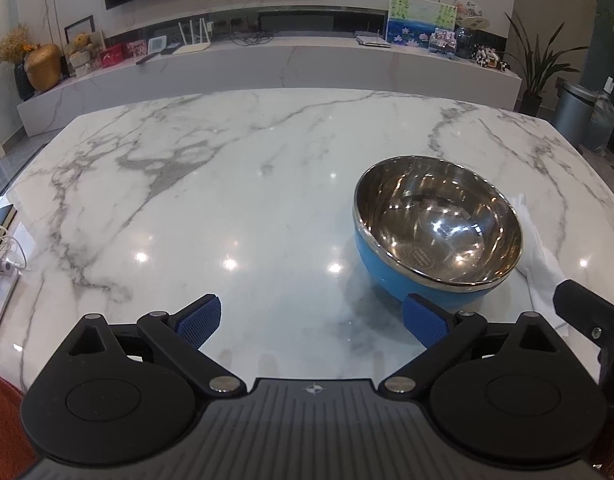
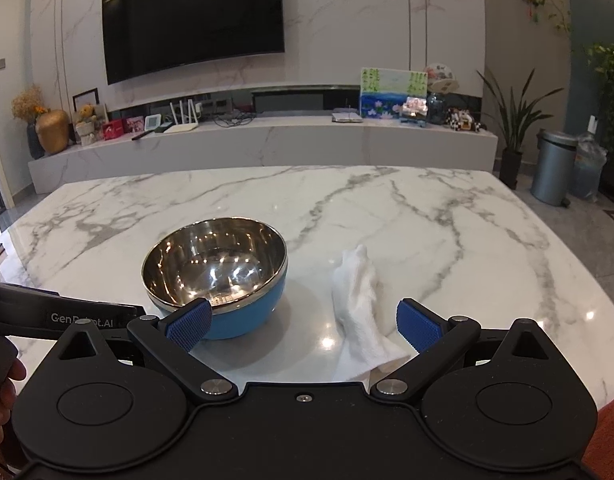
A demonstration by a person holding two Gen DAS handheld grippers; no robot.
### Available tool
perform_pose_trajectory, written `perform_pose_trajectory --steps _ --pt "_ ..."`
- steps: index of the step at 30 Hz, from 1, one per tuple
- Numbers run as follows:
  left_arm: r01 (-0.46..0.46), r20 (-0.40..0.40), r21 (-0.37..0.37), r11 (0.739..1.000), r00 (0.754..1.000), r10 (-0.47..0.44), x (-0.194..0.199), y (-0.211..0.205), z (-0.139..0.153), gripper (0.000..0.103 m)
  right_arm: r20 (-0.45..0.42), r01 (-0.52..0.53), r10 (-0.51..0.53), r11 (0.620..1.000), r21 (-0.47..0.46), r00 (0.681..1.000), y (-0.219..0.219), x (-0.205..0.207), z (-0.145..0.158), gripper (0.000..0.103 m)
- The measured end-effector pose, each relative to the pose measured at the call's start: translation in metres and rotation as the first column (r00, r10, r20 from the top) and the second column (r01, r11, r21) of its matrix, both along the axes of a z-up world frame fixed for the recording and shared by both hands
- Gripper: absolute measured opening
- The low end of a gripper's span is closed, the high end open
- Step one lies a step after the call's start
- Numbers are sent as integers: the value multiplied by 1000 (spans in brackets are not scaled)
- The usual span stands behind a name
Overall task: Clean bowl
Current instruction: 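Move the right tool toward the white paper towel beside the bowl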
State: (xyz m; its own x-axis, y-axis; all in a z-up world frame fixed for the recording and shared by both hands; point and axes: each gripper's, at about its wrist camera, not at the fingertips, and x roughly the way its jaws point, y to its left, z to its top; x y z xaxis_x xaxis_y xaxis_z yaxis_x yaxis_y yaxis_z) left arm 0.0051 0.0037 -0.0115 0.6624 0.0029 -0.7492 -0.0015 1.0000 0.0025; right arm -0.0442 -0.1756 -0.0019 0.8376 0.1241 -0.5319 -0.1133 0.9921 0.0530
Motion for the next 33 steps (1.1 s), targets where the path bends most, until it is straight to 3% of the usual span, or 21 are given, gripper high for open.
perform_pose_trajectory --steps 33 --pt "-16 -27 6 1000 1000 16 -3 1 -2 98 -47 -9 9 1000 -8 999 2 1 0 99"
